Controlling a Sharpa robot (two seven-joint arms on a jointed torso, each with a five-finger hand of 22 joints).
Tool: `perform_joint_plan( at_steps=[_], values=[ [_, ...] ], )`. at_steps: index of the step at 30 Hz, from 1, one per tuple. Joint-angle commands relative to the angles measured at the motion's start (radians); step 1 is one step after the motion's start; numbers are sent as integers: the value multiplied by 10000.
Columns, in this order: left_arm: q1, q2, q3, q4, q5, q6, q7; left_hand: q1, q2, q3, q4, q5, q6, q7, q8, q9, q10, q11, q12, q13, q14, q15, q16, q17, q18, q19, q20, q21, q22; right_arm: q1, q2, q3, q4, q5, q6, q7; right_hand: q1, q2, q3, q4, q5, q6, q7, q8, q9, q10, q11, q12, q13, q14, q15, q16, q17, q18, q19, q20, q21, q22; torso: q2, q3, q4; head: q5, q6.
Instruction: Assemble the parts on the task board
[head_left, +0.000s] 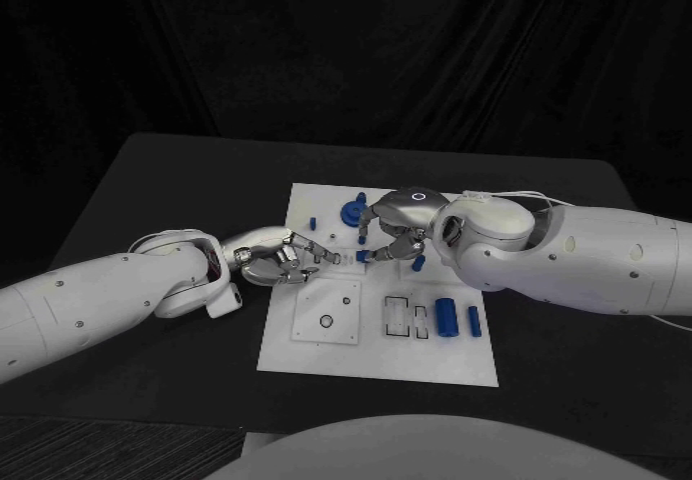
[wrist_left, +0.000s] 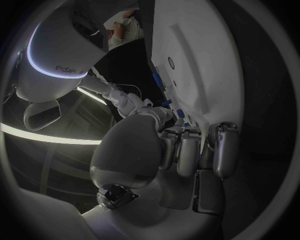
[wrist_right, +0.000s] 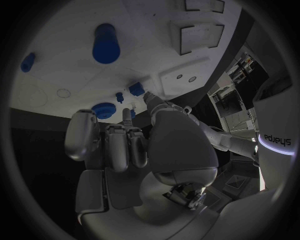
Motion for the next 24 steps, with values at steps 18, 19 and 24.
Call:
perform_joint_plan(
  at_steps=[18, 19, 24],
  values=[
    [-19, -45, 6, 114, 32, -248, 327, -66, 41, 69, -29, -32, 128, 10, 63, 18, 1060, 64, 35, 2634, 1057, 46, 26, 2633, 158, 5, 23, -60, 1486, -33, 72, 5, -253, -60, 835, -260, 30, 25, -237, 11, 352, 999, 65, -459, -619, 1047, 231, 25, 2634, 834, 196, -30, 1692, 67, -15, 221, -101, 1609, 5, 12, -21, -19, -2],
    [-19, -40, 6, 110, 32, -239, 325, -66, 41, 69, -29, -32, 128, 10, 63, 18, 1060, 64, 35, 2634, 1057, 46, 26, 2633, 158, 5, 23, -60, 1486, -41, 87, 5, -257, -60, 823, -246, 30, 26, -241, 12, 348, 1033, 62, -453, -619, 1047, 227, 25, 2634, 835, 195, -27, 1696, 68, -16, 222, -107, 1608, 9, 11, -19, -21, -2],
    [-19, -25, 6, 103, 32, -215, 326, -66, 41, 69, -29, -32, 128, 10, 63, 18, 1060, 64, 35, 2634, 1057, 46, 26, 2633, 158, 5, 23, -60, 1486, -89, 149, 5, -285, -60, 766, -192, 31, 12, -272, 17, 282, 1196, 35, -421, -605, 1047, 208, 25, 2634, 834, 183, -29, 1691, 69, -12, 218, -100, 1610, 14, 4, -16, -12, -2]
  ],
)
